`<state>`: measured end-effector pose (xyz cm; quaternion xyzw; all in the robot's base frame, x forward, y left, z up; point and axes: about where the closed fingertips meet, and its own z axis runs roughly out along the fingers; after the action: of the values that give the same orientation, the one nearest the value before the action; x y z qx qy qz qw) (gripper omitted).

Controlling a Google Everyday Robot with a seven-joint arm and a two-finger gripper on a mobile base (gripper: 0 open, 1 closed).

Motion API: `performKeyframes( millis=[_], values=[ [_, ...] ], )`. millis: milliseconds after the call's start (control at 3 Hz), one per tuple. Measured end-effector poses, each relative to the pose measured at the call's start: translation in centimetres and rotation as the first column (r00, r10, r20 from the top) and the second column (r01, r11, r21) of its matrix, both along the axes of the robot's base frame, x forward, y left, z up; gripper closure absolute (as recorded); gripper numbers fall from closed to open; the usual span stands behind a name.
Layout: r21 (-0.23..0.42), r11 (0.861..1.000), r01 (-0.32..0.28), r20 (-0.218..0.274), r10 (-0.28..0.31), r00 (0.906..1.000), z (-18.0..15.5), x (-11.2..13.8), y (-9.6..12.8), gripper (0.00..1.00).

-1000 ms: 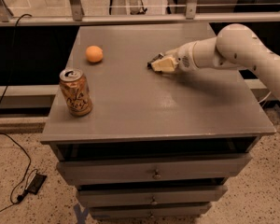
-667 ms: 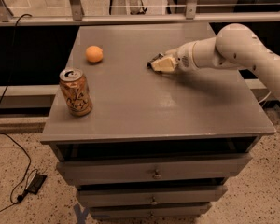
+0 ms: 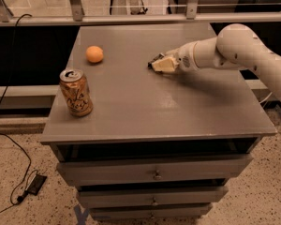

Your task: Pick rxbar chocolate

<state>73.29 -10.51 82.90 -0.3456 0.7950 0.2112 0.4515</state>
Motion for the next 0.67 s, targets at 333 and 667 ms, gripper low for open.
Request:
performKeyframes(
  millis=[333,667],
  values=[
    [0.029,0.999,-0.045,0.093,0.042,0.9948,4.3,-0.6,-0.7,1.00],
    [0.041,0.992,-0.122,0.215,0.111,0.9704,10.7,-2.1,-1.7,1.00]
  ],
)
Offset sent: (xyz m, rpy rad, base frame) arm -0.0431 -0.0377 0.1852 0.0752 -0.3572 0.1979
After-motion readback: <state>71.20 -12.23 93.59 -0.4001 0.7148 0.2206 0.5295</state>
